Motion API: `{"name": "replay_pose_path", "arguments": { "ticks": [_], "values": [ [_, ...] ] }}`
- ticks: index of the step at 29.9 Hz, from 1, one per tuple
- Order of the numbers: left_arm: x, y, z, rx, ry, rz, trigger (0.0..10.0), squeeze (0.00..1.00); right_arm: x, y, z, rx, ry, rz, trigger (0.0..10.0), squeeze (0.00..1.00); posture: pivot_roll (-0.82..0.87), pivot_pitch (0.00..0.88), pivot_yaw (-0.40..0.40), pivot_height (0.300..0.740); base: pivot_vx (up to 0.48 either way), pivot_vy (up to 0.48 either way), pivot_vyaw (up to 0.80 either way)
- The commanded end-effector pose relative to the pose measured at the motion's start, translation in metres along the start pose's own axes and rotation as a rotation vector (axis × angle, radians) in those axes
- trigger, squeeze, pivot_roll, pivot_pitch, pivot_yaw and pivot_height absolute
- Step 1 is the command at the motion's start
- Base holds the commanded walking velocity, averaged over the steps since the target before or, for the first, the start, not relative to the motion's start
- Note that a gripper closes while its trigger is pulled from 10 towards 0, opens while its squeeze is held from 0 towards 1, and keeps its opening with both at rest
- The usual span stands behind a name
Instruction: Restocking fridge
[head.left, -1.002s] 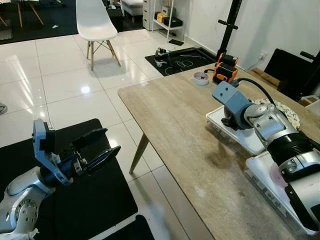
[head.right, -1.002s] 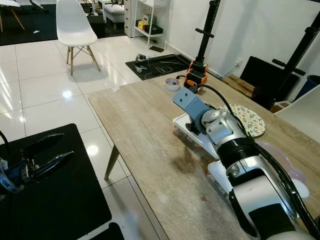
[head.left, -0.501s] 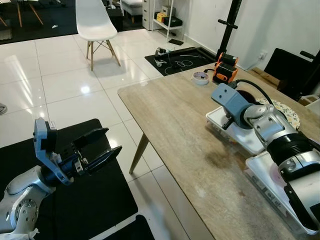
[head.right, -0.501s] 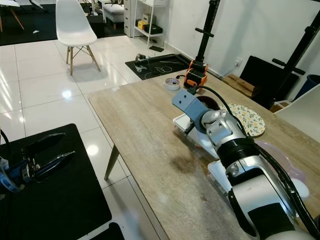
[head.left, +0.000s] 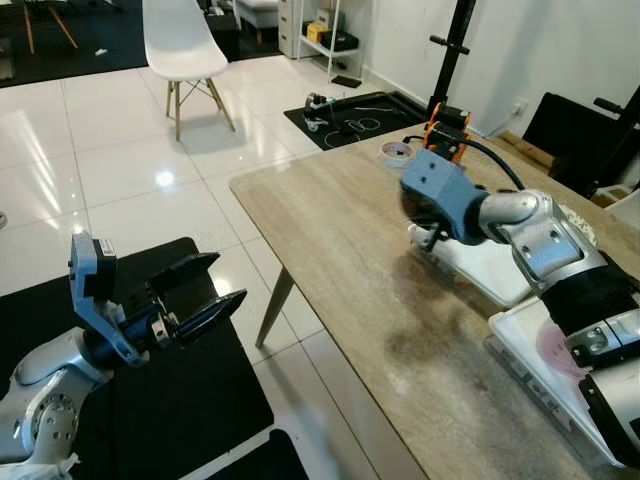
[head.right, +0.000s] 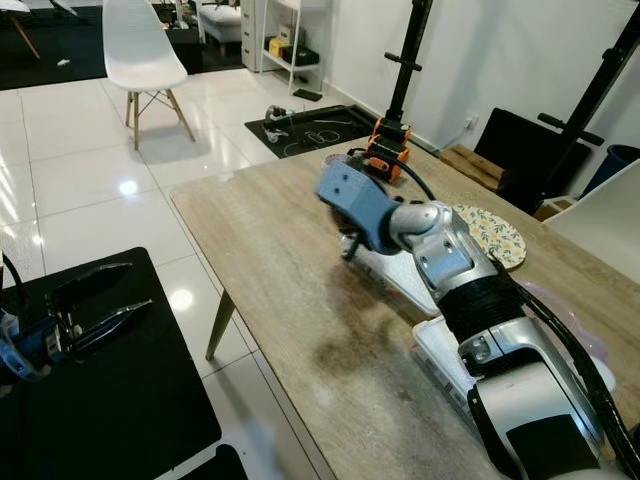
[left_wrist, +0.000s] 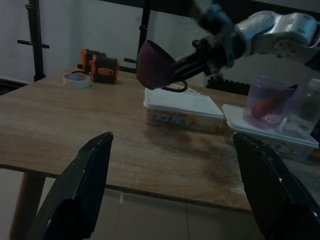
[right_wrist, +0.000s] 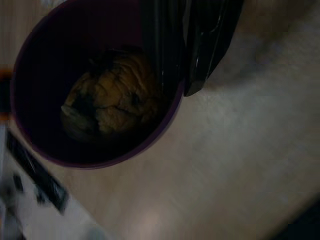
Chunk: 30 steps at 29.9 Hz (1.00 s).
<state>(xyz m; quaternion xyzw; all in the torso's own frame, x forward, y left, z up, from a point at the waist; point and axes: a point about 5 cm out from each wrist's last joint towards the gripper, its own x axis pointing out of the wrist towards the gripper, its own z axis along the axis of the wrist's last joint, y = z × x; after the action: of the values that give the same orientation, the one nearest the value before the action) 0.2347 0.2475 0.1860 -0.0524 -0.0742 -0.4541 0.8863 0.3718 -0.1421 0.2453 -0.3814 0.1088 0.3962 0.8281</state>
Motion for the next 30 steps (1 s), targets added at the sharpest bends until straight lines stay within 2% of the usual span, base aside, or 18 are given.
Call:
{"name": "replay_pose_path", "arguments": {
  "ticks": [1,3,7,8,9,11,13,17,18,19,20,21,25,26,27,28,29,30],
  "values": [
    [0.001,-0.001,0.005,0.024,0.026,-0.021,10.0,0.0,-0.008,0.001,0.006,-0.049,-0.032,0.039,0.0,0.0,-0.05,0.0,-0.087,0.74,0.0,0.0,0.0],
    [0.001,-0.001,0.006,0.026,0.024,-0.024,10.0,0.0,-0.014,0.012,0.006,-0.118,-0.001,0.122,0.0,0.0,-0.06,0.0,-0.088,0.74,0.0,0.0,0.0],
    [0.003,-0.002,0.005,0.024,0.024,-0.028,10.0,0.0,-0.011,0.023,0.003,-0.146,0.05,0.167,0.0,0.0,-0.06,0.0,-0.088,0.74,0.0,0.0,0.0],
    [0.004,-0.002,0.003,0.019,0.028,-0.032,10.0,0.0,0.002,0.037,-0.004,-0.156,0.118,0.183,0.0,0.0,-0.06,0.0,-0.087,0.74,0.0,0.0,0.0],
    [0.004,-0.002,0.003,0.019,0.028,-0.032,10.0,0.0,0.002,0.037,-0.004,-0.156,0.118,0.183,0.0,0.0,-0.06,0.0,-0.087,0.74,0.0,0.0,0.0],
    [0.005,-0.002,0.002,0.017,0.029,-0.034,10.0,0.0,0.014,0.048,-0.01,-0.165,0.166,0.189,0.0,0.0,-0.06,0.0,-0.087,0.74,0.0,0.0,0.0],
    [0.005,-0.002,0.002,0.016,0.029,-0.037,10.0,0.0,0.02,0.06,-0.006,-0.15,0.151,0.224,0.0,0.0,-0.06,0.0,-0.087,0.74,0.0,0.0,0.0],
    [0.005,-0.003,0.002,0.015,0.029,-0.038,10.0,0.0,0.022,0.064,-0.003,-0.138,0.135,0.237,0.0,0.0,-0.06,0.0,-0.088,0.74,0.0,0.0,0.0],
    [0.006,-0.003,0.002,0.014,0.029,-0.039,10.0,0.0,0.025,0.068,0.001,-0.112,0.122,0.243,0.0,0.0,-0.06,0.0,-0.088,0.74,0.0,0.0,0.0],
    [0.006,-0.003,0.002,0.013,0.03,-0.041,10.0,0.0,0.032,0.07,0.007,-0.065,0.106,0.217,1.4,0.0,-0.06,0.0,-0.088,0.74,0.0,0.0,0.0],
    [0.006,-0.003,0.002,0.013,0.03,-0.041,10.0,0.0,0.032,0.07,0.007,-0.065,0.106,0.217,1.4,0.0,-0.06,0.0,-0.088,0.74,0.0,0.0,0.0],
    [0.006,-0.003,0.001,0.012,0.031,-0.042,10.0,0.0,0.035,0.069,0.009,-0.053,0.108,0.193,10.0,0.0,-0.06,0.0,-0.09,0.74,0.0,0.0,0.0],
    [0.007,-0.004,0.001,0.01,0.03,-0.046,10.0,0.0,0.042,0.068,0.015,-0.037,0.092,0.148,10.0,0.0,-0.06,0.0,-0.09,0.74,0.0,0.0,0.0],
    [0.008,-0.004,0.001,0.01,0.03,-0.046,10.0,0.0,0.044,0.068,0.017,-0.035,0.079,0.141,10.0,0.53,-0.06,0.0,-0.092,0.74,0.0,0.0,0.0],
    [0.008,-0.005,0.0,0.009,0.03,-0.047,10.0,0.0,0.045,0.069,0.02,-0.04,0.073,0.134,10.0,0.53,-0.06,0.0,-0.092,0.74,0.0,0.0,0.0],
    [0.009,-0.005,0.0,0.008,0.03,-0.049,10.0,0.0,0.047,0.069,0.021,-0.06,0.08,0.113,10.0,0.87,-0.06,0.0,-0.092,0.74,0.0,0.0,0.0],
    [0.009,-0.005,0.0,0.008,0.03,-0.049,10.0,0.0,0.047,0.069,0.021,-0.06,0.08,0.113,10.0,0.87,-0.06,0.0,-0.092,0.74,0.0,0.0,0.0],
    [0.01,-0.005,-0.001,0.006,0.03,-0.052,10.0,0.0,0.05,0.067,0.022,-0.085,0.092,0.076,10.0,0.97,-0.06,0.0,-0.092,0.74,0.0,0.0,0.0]
  ]
}}
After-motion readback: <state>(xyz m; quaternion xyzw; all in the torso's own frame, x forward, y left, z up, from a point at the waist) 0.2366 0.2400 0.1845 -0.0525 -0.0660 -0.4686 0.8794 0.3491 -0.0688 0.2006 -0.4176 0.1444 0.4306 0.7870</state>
